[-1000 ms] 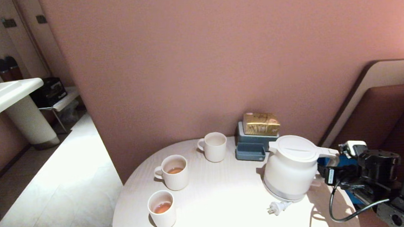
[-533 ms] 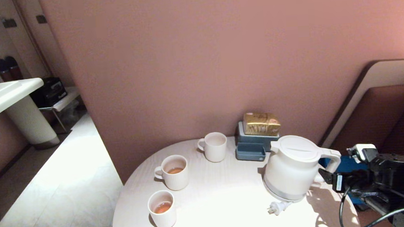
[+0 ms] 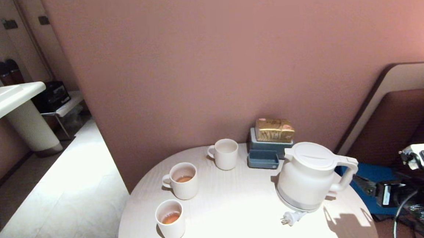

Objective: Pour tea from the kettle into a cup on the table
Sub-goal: Pick up the cup

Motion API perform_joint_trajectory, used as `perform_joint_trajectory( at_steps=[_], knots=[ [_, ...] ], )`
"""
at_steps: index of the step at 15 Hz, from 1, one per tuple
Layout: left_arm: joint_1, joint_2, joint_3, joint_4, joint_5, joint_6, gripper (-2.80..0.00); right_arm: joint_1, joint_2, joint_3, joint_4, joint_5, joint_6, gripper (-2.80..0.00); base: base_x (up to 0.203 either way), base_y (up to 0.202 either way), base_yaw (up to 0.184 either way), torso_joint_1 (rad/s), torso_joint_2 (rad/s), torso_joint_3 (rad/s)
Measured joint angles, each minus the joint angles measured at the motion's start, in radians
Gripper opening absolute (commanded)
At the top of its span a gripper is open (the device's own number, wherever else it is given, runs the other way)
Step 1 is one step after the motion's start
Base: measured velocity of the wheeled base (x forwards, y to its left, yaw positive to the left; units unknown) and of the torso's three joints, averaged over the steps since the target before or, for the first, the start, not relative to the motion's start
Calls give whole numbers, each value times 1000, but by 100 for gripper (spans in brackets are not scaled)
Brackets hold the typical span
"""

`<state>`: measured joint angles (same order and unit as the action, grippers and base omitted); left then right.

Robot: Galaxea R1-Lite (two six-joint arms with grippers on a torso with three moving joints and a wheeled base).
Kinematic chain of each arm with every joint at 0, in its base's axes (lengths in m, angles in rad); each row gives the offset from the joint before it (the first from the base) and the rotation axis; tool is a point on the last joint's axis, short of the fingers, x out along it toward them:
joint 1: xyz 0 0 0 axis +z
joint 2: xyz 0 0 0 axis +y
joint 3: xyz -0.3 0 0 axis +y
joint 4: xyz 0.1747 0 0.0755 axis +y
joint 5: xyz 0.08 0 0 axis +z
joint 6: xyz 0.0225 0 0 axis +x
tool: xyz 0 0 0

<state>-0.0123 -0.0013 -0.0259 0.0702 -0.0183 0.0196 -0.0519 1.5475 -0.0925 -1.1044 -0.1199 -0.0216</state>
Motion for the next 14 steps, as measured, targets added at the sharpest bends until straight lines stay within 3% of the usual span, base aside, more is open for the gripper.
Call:
perform_joint_trajectory(
  at_steps=[9, 14],
  knots=[
    [0, 0, 0, 0, 0, 0, -280, 1, -782, -166, 987, 174, 20, 0, 0, 0, 0, 0, 0, 0],
    [0, 0, 0, 0, 0, 0, -280, 5, -1131, -155, 1303, 241, 8, 0, 0, 0, 0, 0, 0, 0]
  ],
)
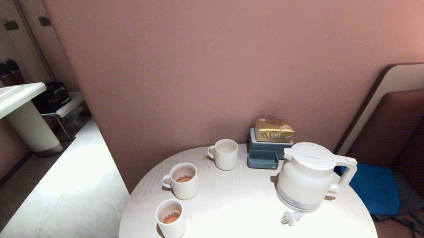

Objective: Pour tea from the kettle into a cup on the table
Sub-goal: Pick up the cup

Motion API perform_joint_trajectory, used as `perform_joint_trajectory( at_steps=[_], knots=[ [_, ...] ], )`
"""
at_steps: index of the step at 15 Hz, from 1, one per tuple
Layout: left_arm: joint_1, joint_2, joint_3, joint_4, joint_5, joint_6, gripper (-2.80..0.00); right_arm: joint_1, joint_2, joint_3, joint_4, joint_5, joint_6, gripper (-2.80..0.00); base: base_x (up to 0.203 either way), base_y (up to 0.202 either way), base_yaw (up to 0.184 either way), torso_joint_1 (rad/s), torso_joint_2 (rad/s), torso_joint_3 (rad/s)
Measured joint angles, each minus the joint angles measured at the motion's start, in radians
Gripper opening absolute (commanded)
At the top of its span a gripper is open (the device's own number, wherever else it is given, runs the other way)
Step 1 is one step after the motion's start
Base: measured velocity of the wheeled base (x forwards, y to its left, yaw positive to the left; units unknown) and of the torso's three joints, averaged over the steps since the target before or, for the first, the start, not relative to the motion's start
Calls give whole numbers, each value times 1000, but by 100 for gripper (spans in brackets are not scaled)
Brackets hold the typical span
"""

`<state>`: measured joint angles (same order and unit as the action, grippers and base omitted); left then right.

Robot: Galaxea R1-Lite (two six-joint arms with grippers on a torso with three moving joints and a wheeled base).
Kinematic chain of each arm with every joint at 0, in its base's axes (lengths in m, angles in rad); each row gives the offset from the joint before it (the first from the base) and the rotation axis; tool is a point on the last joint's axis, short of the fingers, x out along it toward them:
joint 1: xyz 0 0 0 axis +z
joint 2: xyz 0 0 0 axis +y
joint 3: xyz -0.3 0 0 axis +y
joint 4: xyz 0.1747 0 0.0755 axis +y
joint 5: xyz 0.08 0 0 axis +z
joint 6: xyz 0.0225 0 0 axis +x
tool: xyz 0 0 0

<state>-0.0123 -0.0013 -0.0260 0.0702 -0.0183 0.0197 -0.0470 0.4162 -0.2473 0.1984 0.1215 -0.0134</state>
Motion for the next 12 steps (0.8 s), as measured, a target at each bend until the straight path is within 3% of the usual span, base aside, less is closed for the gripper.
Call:
perform_joint_trajectory(
  at_steps=[4, 6, 8, 12],
  knots=[
    [0, 0, 0, 0, 0, 0, -280, 32, -238, 72, 66, -8, -48, 0, 0, 0, 0, 0, 0, 0],
    [0, 0, 0, 0, 0, 0, -280, 41, -331, 105, 70, -55, -52, 0, 0, 0, 0, 0, 0, 0],
    [0, 0, 0, 0, 0, 0, -280, 44, -381, 147, 14, -126, -26, 0, 0, 0, 0, 0, 0, 0],
    [0, 0, 0, 0, 0, 0, -280, 46, -414, 184, -56, -136, -10, 0, 0, 0, 0, 0, 0, 0]
  ],
)
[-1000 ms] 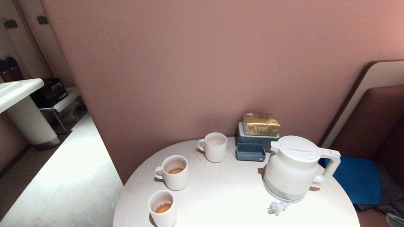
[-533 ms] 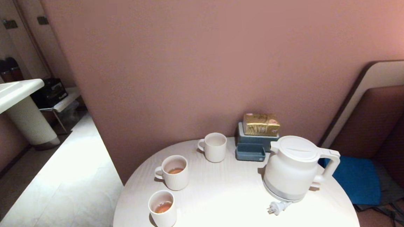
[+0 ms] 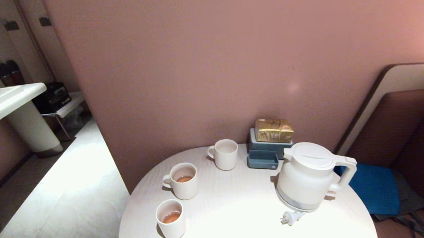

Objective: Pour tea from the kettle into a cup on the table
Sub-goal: Pick up the cup

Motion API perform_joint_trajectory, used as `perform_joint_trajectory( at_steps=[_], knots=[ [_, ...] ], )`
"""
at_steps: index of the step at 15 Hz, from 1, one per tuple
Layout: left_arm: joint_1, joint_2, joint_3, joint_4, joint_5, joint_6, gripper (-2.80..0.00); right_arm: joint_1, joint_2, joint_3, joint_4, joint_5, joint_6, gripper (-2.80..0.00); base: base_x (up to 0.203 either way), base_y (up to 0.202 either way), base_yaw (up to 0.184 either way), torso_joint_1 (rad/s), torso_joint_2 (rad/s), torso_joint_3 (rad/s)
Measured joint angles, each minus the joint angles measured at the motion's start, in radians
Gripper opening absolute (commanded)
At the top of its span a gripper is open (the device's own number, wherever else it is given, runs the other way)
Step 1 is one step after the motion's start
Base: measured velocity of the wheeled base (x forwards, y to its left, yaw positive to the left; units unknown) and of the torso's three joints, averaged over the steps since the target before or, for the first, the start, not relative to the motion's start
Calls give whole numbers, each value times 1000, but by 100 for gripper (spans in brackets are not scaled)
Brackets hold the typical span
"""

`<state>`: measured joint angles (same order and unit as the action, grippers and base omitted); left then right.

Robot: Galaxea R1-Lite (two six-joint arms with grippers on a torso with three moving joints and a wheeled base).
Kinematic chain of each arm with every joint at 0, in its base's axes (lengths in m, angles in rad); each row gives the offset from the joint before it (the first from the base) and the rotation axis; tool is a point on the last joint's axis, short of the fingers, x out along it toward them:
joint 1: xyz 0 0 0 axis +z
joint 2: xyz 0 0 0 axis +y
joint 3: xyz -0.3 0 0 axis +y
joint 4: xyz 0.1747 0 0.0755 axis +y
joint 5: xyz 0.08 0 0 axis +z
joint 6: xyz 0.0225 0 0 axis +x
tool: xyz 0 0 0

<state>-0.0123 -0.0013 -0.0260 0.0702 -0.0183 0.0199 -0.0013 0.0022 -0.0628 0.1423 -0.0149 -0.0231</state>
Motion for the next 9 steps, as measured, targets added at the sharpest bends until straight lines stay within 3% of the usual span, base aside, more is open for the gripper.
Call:
perform_joint_trajectory(
  at_steps=[9],
  knots=[
    [0, 0, 0, 0, 0, 0, -280, 0, -5, 5, -2, -3, 17, 0, 0, 0, 0, 0, 0, 0]
  ],
)
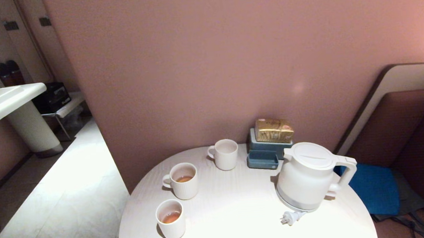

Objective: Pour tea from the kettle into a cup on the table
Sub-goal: Pick up the cup

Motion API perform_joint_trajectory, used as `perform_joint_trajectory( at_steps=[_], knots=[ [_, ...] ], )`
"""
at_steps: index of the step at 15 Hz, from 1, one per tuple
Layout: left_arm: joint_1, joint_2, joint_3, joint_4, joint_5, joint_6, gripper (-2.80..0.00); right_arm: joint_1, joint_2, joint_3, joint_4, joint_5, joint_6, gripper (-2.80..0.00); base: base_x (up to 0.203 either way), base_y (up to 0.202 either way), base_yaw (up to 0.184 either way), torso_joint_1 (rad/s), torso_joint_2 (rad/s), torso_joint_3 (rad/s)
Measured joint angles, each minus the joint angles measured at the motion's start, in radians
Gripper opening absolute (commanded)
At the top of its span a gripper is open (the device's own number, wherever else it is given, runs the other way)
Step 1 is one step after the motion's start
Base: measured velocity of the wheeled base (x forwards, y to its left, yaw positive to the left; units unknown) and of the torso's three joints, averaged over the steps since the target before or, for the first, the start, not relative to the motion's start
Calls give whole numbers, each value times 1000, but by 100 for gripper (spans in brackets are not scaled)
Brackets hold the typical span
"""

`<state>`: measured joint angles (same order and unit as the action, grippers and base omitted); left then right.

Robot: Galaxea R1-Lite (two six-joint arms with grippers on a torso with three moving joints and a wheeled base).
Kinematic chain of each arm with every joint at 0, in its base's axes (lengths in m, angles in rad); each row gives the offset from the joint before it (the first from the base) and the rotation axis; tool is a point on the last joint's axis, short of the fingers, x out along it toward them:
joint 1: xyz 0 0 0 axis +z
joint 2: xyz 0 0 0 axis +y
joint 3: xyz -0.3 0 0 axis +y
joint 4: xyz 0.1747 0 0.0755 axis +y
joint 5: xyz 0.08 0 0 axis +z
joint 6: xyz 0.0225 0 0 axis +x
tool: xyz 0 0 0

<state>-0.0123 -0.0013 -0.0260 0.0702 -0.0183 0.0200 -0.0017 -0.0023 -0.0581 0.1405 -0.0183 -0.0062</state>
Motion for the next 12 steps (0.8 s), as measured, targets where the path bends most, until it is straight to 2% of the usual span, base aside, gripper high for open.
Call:
perform_joint_trajectory(
  at_steps=[9, 12],
  knots=[
    [0, 0, 0, 0, 0, 0, -280, 0, 0, 1, -6, 1, -4, 0, 0, 0, 0, 0, 0, 0],
    [0, 0, 0, 0, 0, 0, -280, 0, 0, 27, -84, 1, -13, 0, 0, 0, 0, 0, 0, 0]
  ],
)
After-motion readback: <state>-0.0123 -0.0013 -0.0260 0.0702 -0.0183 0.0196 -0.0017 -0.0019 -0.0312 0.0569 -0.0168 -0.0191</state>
